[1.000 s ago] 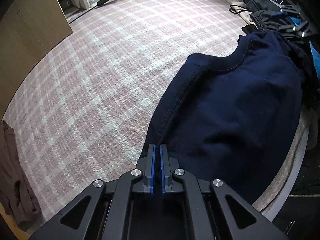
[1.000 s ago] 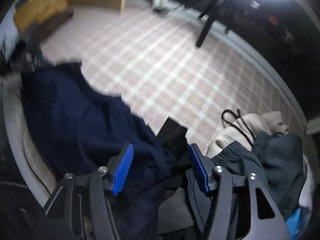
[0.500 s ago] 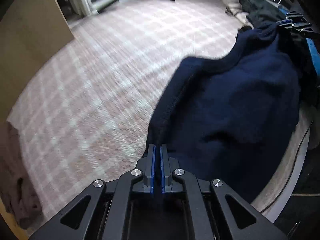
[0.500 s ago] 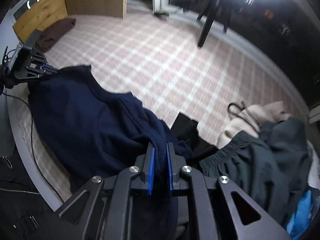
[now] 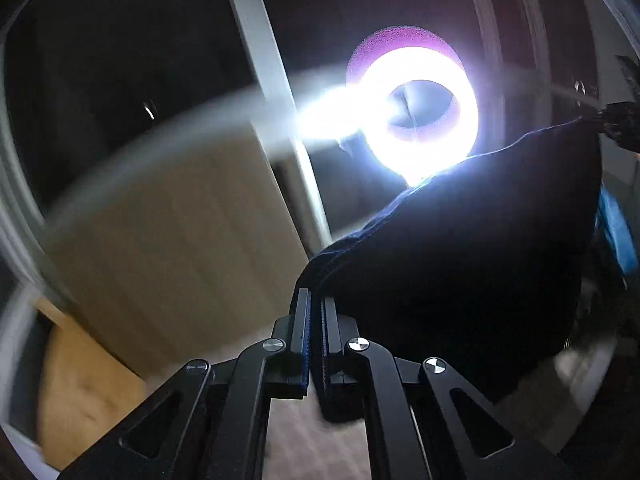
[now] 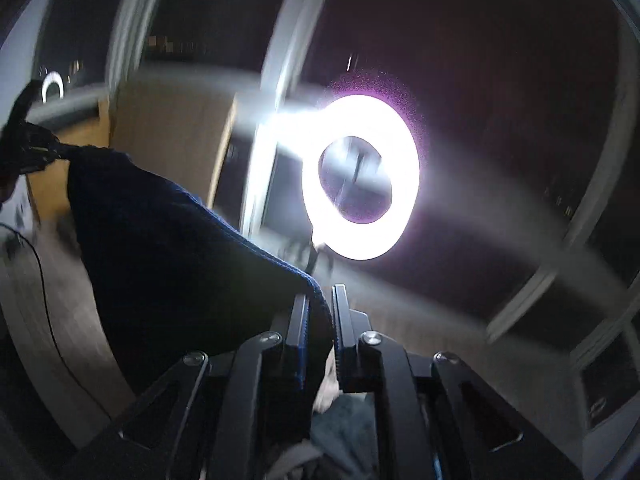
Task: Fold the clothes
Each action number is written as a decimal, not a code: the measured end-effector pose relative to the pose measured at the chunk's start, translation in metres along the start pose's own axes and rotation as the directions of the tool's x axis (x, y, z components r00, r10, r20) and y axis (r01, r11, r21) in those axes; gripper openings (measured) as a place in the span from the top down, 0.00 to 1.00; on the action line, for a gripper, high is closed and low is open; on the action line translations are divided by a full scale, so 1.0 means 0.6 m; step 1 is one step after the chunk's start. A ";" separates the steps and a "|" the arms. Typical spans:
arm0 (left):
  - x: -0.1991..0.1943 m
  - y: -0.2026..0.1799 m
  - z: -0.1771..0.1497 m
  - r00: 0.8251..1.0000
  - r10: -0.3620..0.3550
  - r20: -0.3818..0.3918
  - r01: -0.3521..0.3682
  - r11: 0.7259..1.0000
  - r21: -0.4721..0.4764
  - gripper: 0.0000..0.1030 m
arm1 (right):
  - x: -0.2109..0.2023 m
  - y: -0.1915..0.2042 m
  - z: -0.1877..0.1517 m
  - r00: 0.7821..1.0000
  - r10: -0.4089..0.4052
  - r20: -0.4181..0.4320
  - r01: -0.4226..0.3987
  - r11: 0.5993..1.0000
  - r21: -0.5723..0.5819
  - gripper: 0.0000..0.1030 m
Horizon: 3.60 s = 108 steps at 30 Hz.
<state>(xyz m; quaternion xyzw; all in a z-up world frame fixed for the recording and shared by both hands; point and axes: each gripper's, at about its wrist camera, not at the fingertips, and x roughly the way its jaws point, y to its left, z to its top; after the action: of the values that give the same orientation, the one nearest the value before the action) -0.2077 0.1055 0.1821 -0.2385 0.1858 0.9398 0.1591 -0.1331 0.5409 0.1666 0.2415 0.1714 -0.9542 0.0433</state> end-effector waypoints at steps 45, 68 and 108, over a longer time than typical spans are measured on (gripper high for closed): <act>0.347 0.058 -0.044 0.938 0.209 -0.276 -0.169 0.973 0.160 0.97 | 0.362 0.141 0.002 0.989 -0.135 -0.056 0.133 0.990 -0.041 0.90; 0.204 0.042 -0.209 0.910 0.063 -0.410 -0.043 0.997 0.058 0.76 | 0.331 0.051 -0.166 0.954 0.075 -0.289 -0.021 0.983 0.185 0.46; 0.085 -0.256 -0.491 0.797 -0.343 -0.497 0.226 0.933 -0.281 0.99 | 0.117 0.298 -0.579 0.809 0.342 -0.478 -0.302 0.940 0.160 0.93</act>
<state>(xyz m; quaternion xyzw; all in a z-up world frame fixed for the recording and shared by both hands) -0.0760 0.1261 -0.1265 -0.5328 0.0856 0.8141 0.2148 -0.0103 0.4941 -0.2082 0.5068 0.0968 -0.8435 0.1493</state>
